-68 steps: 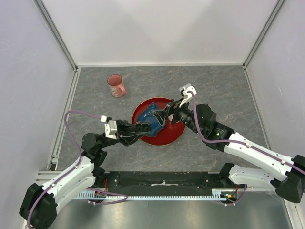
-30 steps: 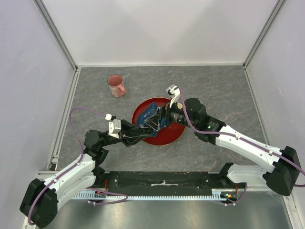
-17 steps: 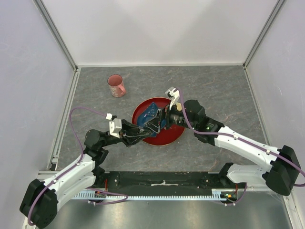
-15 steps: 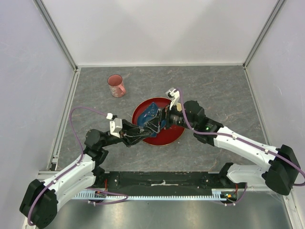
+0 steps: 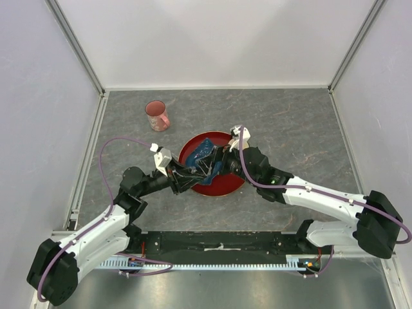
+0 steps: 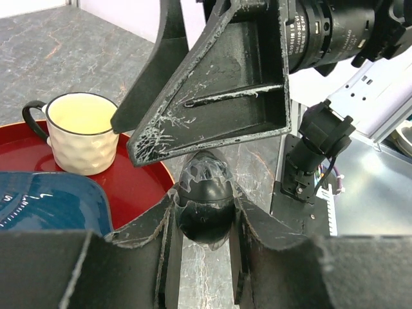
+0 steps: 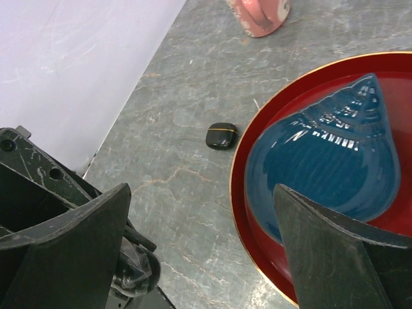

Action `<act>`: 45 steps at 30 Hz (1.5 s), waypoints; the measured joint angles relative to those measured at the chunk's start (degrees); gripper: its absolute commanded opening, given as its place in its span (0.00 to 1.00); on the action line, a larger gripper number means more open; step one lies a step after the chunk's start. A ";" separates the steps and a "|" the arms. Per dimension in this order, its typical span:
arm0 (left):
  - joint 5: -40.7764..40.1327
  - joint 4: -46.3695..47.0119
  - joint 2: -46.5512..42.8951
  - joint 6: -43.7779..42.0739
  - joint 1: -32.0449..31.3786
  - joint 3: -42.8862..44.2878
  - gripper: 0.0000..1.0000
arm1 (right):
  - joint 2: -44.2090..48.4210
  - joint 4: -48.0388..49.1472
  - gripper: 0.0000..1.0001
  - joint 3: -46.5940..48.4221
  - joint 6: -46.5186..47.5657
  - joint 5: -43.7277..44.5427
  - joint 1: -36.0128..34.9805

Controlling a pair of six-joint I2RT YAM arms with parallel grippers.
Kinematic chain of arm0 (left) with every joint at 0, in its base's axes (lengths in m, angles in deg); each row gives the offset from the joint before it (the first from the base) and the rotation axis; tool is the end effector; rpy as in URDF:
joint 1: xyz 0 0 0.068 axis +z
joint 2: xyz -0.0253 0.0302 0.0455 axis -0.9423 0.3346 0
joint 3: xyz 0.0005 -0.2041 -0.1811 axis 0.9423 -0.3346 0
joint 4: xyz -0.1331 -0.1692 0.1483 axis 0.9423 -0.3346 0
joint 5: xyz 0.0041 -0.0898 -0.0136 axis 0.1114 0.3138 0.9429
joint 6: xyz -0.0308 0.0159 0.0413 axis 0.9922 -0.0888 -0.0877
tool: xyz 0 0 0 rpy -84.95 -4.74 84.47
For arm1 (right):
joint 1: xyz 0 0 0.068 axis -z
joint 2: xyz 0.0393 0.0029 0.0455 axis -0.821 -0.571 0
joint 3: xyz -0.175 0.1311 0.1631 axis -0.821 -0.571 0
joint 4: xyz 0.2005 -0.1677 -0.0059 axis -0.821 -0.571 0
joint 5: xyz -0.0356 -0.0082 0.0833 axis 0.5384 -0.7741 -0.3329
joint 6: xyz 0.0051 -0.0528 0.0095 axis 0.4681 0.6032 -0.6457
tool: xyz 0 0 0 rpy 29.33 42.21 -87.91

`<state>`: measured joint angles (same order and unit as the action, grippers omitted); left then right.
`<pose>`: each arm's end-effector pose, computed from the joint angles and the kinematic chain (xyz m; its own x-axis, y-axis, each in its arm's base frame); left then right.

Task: Insert the wireless bluetooth earbuds into the charging case
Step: Close the charging case, then place the charging case at the center of the board.

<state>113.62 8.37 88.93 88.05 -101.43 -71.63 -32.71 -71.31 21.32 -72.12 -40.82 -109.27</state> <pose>0.1409 -0.1105 0.2451 -0.2280 -0.1976 -0.9534 0.9135 0.2956 -0.2797 0.1711 0.2300 0.2844 -0.5414 0.2571 -0.8005 -0.5278 0.6372 0.5616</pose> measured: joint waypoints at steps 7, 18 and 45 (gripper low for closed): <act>-1.84 1.05 0.11 0.61 0.04 1.20 0.02 | 5.18 -1.75 0.98 -1.27 1.55 8.59 -1.60; -2.54 0.72 0.50 0.66 0.11 1.64 0.02 | 2.80 2.38 0.98 -1.51 0.46 4.37 -1.11; -10.32 -7.80 15.10 11.02 22.95 3.06 0.02 | 10.84 -9.09 0.98 -8.70 -6.86 12.17 1.79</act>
<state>103.31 0.57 104.03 99.07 -78.48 -68.57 -21.87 -80.40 12.62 -78.98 -28.65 -107.47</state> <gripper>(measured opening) 0.360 0.979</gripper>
